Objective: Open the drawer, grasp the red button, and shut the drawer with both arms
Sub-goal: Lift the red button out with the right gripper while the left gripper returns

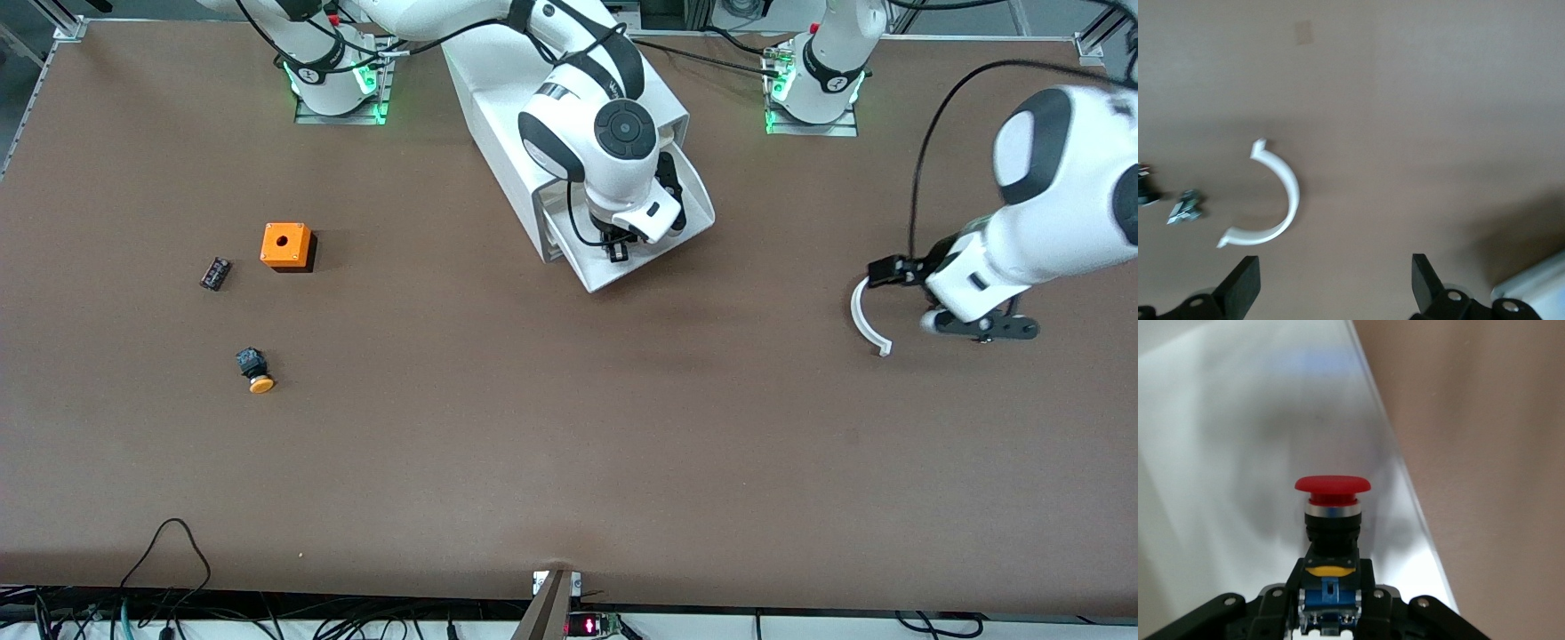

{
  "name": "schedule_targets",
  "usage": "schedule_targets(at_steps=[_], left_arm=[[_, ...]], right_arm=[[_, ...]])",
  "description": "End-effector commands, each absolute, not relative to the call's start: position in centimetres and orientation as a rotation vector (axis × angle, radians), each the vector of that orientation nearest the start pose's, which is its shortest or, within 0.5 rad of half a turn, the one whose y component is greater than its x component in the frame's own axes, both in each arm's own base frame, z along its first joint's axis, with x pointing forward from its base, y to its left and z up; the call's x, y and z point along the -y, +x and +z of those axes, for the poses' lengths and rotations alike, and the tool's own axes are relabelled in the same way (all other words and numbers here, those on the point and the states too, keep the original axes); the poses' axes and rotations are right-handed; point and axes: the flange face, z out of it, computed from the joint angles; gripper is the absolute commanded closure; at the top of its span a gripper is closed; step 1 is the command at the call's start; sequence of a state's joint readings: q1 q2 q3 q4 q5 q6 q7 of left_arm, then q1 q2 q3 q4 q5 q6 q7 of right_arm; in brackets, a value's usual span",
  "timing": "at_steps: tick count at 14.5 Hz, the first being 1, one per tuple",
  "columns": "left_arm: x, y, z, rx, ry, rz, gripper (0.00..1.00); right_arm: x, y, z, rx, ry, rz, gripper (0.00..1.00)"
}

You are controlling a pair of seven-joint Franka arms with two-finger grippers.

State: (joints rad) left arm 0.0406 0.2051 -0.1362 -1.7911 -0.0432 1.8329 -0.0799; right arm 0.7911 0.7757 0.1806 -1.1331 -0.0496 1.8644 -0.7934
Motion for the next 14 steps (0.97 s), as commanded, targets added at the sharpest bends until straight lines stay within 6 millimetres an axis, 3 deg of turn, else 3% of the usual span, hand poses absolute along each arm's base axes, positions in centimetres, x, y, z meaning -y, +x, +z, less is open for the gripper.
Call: schedule_targets(at_steps=[1, 3, 6, 9, 12, 14], left_arm=[[10.3, 59.0, 38.6, 0.118, -3.22, 0.219, 0.0], [12.5, 58.1, 35.9, 0.188, -3.254, 0.192, 0.0], [17.1, 56.2, 33.8, 0.33, -3.261, 0.228, 0.0], [22.4, 52.7, 31.5, 0.438, -3.252, 0.236, 0.0], [27.7, 49.1, 29.9, 0.567, -3.242, 0.233, 0.0], [31.1, 46.6, 29.6, 0.592, -3.242, 0.246, 0.0]], right_arm=[[-58.5, 46.8, 40.2, -2.367, 2.141, 0.024, 0.72], [-56.6, 48.8, 42.7, -2.194, 2.279, 0.084, 0.72], [-52.0, 52.9, 45.6, -1.95, 2.433, 0.151, 0.72], [-46.8, 56.1, 45.2, -1.669, 2.566, 0.14, 0.72], [-40.1, 58.3, 44.6, -1.263, 2.752, 0.093, 0.72], [-33.7, 60.2, 43.0, -0.983, 2.904, 0.087, 0.72]])
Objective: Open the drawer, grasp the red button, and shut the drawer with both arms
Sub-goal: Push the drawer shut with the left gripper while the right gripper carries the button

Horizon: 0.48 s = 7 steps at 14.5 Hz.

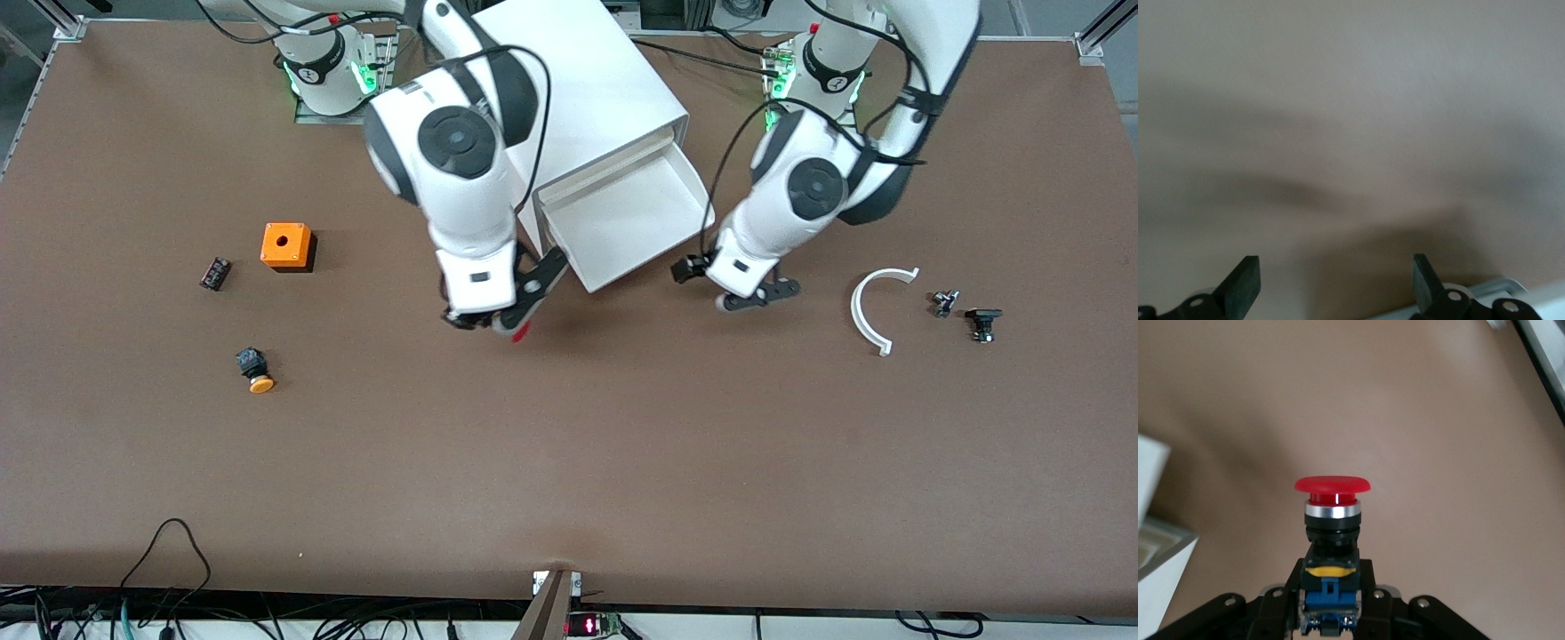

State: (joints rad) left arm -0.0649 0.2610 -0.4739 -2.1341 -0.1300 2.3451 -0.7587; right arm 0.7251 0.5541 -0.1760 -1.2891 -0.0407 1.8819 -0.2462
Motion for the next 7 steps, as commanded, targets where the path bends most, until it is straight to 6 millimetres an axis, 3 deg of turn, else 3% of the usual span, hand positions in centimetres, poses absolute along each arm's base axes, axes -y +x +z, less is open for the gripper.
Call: schedule_targets(at_steps=[1, 5, 7], left_arm=[[32.1, 45.9, 29.8, 0.607, -3.238, 0.255, 0.0], [37.1, 40.4, 29.4, 0.574, -3.243, 0.37, 0.0], [37.8, 39.3, 29.3, 0.621, -3.227, 0.404, 0.0]], right_arm=[[-30.7, 60.9, 41.7, 0.94, -3.05, -0.067, 0.72], [-21.3, 63.0, 36.8, 0.706, -3.108, 0.059, 0.72], [-16.8, 63.2, 33.8, 0.607, -3.129, 0.083, 0.72]])
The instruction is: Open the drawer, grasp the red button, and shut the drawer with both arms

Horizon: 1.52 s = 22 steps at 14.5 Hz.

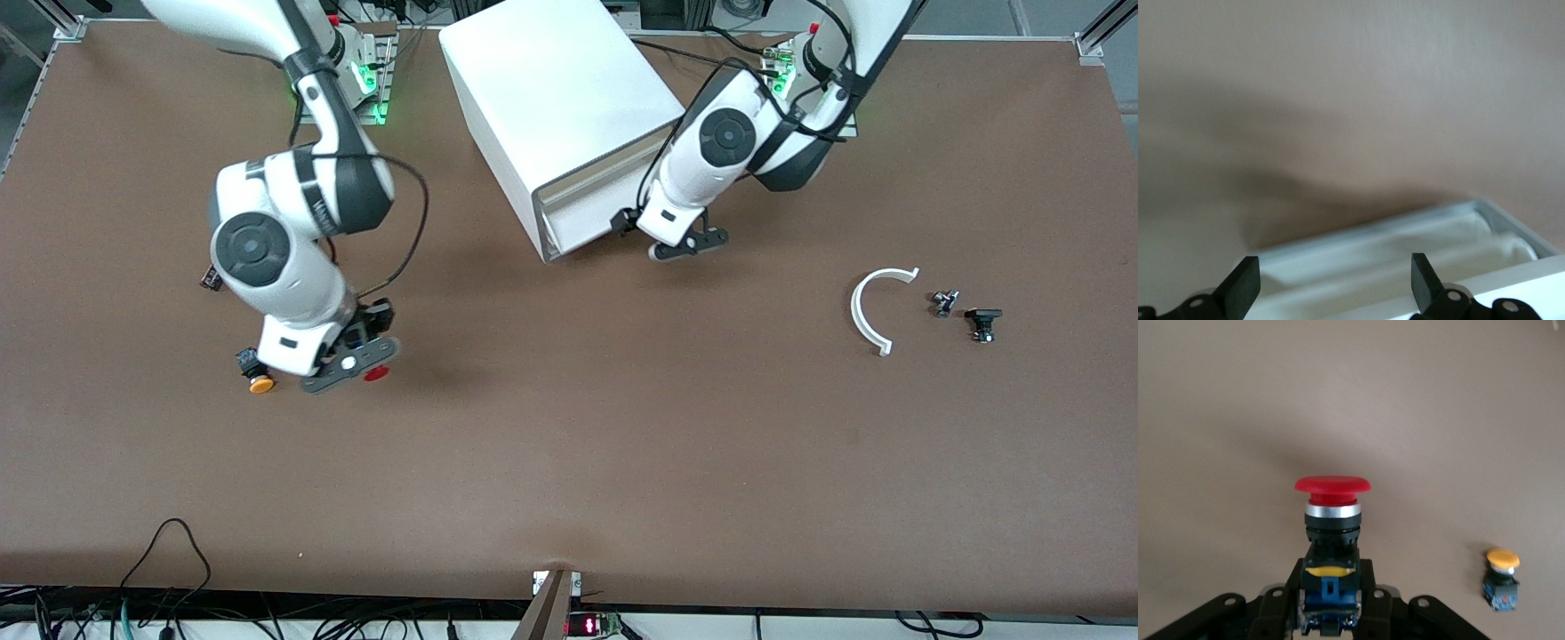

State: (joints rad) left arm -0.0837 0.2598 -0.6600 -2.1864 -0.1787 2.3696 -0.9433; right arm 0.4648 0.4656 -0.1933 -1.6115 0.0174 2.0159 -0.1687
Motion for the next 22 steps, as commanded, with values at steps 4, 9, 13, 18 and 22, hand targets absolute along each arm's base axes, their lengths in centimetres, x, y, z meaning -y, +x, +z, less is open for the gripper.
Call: schedule_targets(at_steps=[4, 9, 13, 18, 22], left_arm=[[38.5, 37.5, 28.9, 0.581, -3.208, 0.44, 0.0], [39.9, 35.7, 29.6, 0.658, -3.181, 0.485, 0.0], [35.6, 41.0, 31.5, 0.802, -3.221, 0.333, 0.0], [23.2, 52.6, 37.8, 1.112, -3.29, -0.135, 0.0], [8.8, 55.9, 46.5, 0.487, -3.334, -0.074, 0.0]], right_arm=[[-14.9, 61.5, 28.7, 0.593, -3.135, 0.016, 0.72], [-11.6, 59.0, 23.5, 0.556, -3.147, -0.093, 0.72], [-8.1, 58.0, 21.7, 0.558, -3.153, -0.101, 0.72], [-6.3, 57.7, 20.2, 0.515, -3.161, -0.073, 0.58], [-7.1, 58.9, 22.9, 0.32, -3.168, -0.104, 0.0]])
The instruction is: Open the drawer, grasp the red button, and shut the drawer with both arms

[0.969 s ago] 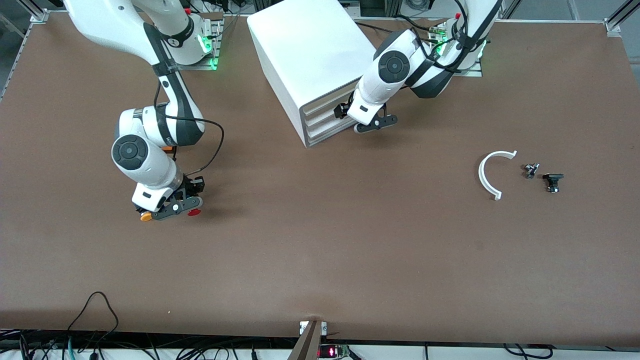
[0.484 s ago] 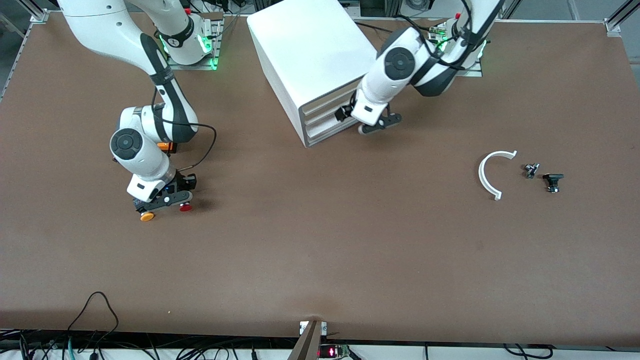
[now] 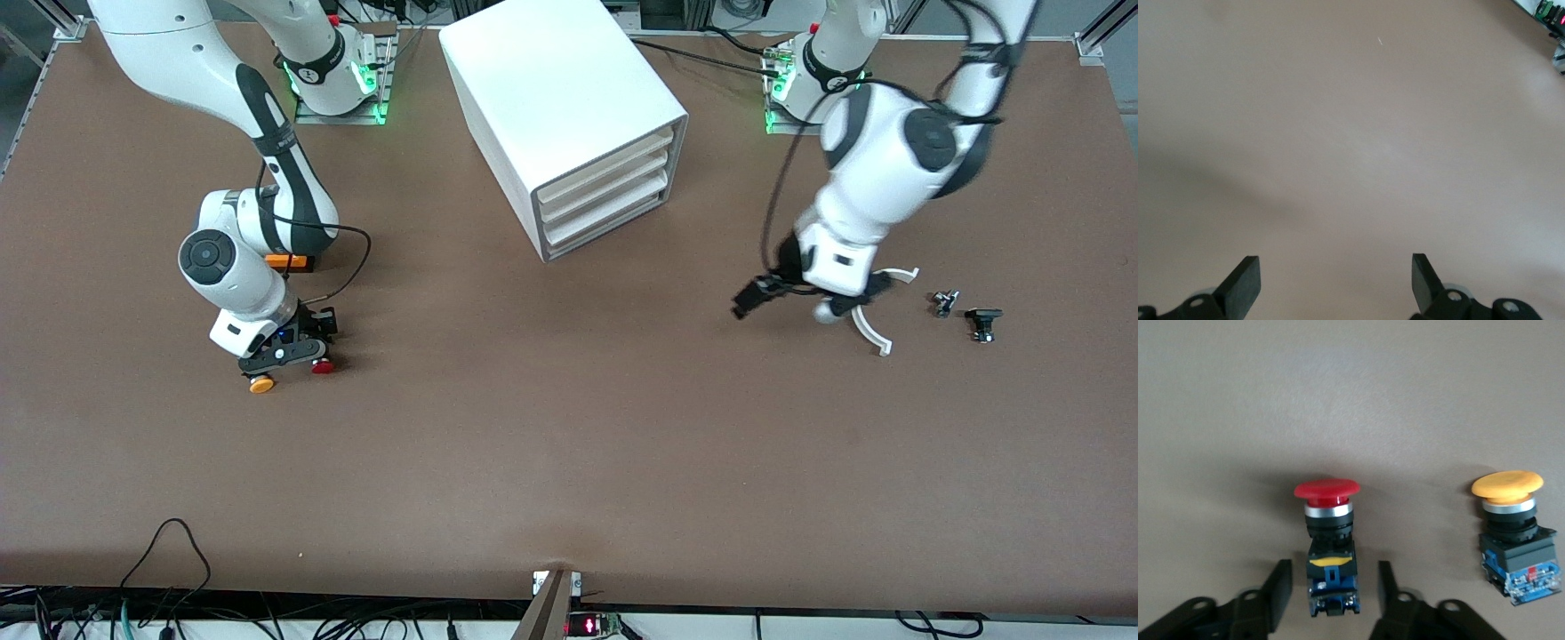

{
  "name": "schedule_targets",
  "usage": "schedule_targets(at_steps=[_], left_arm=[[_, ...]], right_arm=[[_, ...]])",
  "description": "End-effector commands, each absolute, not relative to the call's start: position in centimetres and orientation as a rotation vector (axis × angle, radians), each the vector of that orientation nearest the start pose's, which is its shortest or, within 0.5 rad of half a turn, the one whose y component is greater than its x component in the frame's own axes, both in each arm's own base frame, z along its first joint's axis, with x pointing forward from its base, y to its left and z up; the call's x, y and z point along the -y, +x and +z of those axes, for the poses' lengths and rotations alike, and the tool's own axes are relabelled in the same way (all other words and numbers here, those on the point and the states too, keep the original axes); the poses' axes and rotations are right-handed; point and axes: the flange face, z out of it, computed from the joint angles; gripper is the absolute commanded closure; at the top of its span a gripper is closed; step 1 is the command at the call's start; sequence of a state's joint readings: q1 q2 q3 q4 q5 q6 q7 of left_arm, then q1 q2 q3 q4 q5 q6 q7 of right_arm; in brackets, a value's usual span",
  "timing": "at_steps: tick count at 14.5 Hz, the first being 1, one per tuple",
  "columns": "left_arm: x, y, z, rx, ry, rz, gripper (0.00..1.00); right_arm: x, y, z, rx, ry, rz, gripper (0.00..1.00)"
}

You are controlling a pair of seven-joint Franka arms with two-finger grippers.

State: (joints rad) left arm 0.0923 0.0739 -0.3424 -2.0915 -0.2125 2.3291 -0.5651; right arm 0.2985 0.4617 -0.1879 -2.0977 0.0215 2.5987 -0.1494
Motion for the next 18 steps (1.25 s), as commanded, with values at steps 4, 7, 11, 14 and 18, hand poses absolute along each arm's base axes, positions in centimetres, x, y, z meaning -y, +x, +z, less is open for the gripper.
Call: schedule_targets(at_steps=[4, 7, 11, 14, 18], left_arm=[[0.5, 56.3, 55.6, 0.448, -3.241, 0.176, 0.0], [1.4, 55.8, 57.9, 0.375, -3.168, 0.176, 0.0], [2.5, 55.2, 58.5, 0.33, -3.156, 0.273, 0.0], [4.0, 55.1, 58.9, 0.286, -3.16, 0.259, 0.0], [4.1, 55.1, 59.1, 0.281, -3.164, 0.25, 0.0]], right_arm=[[-8.0, 61.7, 29.7, 0.286, -3.159, -0.003, 0.0], [-7.4, 63.9, 35.1, 0.205, -3.161, 0.108, 0.0], [-7.8, 65.6, 43.9, 0.113, -3.137, 0.162, 0.0], [-10.1, 65.4, 49.6, -0.13, -3.124, 0.201, 0.0], [-8.5, 64.3, 54.7, -0.202, -3.144, 0.118, 0.0]])
